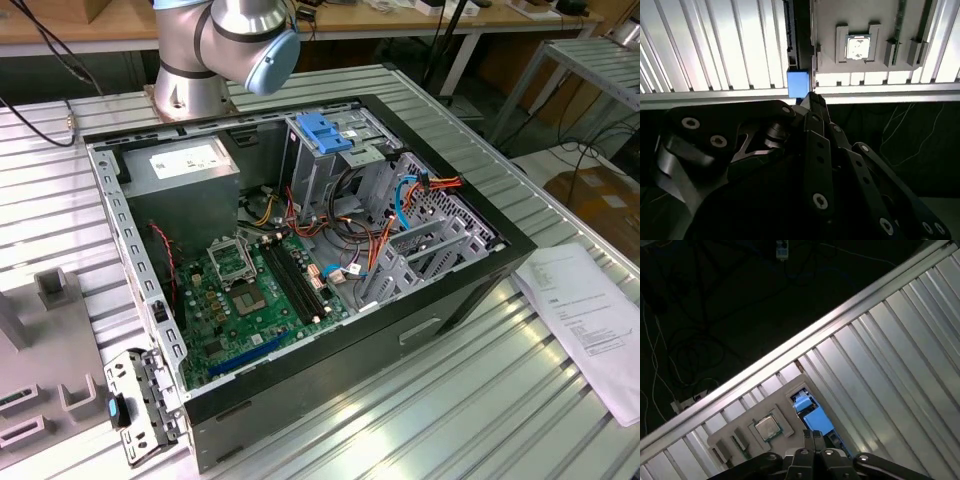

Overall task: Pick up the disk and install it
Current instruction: 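Pick up the disk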

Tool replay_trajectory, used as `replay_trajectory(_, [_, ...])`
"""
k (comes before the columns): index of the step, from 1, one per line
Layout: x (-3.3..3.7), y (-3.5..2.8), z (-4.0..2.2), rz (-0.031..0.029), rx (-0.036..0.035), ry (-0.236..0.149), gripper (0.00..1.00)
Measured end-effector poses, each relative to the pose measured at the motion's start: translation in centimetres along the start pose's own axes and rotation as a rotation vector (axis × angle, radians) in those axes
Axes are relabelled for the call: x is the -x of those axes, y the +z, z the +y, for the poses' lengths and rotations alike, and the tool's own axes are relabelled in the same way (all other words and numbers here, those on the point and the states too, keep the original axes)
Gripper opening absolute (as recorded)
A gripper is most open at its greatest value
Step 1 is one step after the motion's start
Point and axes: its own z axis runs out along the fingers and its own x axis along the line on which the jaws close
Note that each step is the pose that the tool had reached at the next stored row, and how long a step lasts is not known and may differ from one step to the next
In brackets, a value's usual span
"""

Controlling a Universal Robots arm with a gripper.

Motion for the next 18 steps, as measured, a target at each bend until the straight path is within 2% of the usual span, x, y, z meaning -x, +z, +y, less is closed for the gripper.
replay_trajectory(1, [0.0,0.02,0.0,0.0011,-0.0001,-0.031,0.11])
replay_trajectory(5, [0.0,0.09,0.0,0.0037,-0.0005,-0.112,0.11])
replay_trajectory(7, [0.0,0.16,-0.01,0.0057,-0.0013,-0.175,0.11])
replay_trajectory(8, [0.0,0.2,-0.01,0.0059,-0.0027,-0.203,0.17])
replay_trajectory(9, [0.0,0.23,-0.01,0.0057,-0.004,-0.216,0.17])
replay_trajectory(13, [0.0,0.47,-0.02,0.0049,-0.0074,-0.242,0.42])
replay_trajectory(14, [-0.01,0.51,-0.02,0.0043,-0.0097,-0.247,0.42])
replay_trajectory(17, [0.0,0.67,-0.03,-0.0015,-0.0261,-0.287,0.42])
replay_trajectory(18, [0.0,0.7,-0.03,-0.0025,-0.029,-0.298,0.42])
